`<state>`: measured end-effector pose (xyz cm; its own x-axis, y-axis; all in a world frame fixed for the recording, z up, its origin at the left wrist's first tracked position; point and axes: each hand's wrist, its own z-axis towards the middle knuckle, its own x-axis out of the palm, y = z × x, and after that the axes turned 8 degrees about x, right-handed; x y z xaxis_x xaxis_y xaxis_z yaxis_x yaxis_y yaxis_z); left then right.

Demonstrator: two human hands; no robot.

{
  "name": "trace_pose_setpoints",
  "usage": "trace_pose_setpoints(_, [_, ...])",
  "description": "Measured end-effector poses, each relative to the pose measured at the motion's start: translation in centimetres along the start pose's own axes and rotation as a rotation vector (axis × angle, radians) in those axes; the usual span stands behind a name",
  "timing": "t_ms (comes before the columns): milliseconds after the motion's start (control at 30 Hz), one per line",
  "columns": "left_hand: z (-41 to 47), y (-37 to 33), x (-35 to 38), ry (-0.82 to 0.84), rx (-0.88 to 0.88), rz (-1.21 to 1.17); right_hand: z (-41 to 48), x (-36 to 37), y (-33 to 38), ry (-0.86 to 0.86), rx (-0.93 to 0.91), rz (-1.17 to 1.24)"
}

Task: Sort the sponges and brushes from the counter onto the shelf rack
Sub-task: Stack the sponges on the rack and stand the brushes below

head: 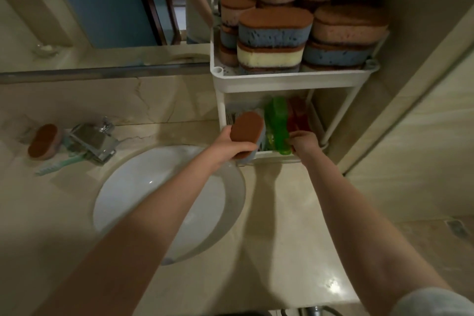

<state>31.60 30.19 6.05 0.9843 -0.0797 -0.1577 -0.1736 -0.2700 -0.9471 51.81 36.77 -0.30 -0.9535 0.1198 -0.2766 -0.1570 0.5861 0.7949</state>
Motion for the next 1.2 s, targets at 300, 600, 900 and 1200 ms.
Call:
trace_pose_setpoints(300, [0.0,-0.1,0.4,-0.003,-0.031,0.03,2.1,2.5,2.3,-0.032,-0.076,-0.461])
trace_pose_setpoints(600, [-0.4,0.3,0.2,-0.02,-0.058,0.008,1.5,2.5,1.7,-0.2,-0.08,-0.565])
trace_pose_setpoints(900, [-0.8,0.3,0.9,-0.052,-0.036,0.013,-4.2,2.3,2.1,0.057,-0.271,-0.015])
trace_pose_setpoints(1200, [-2.7,-1.1,0.1,0.02,0.165,-0.035,-9.5,1.3,4.4,0.127,-0.503,0.075])
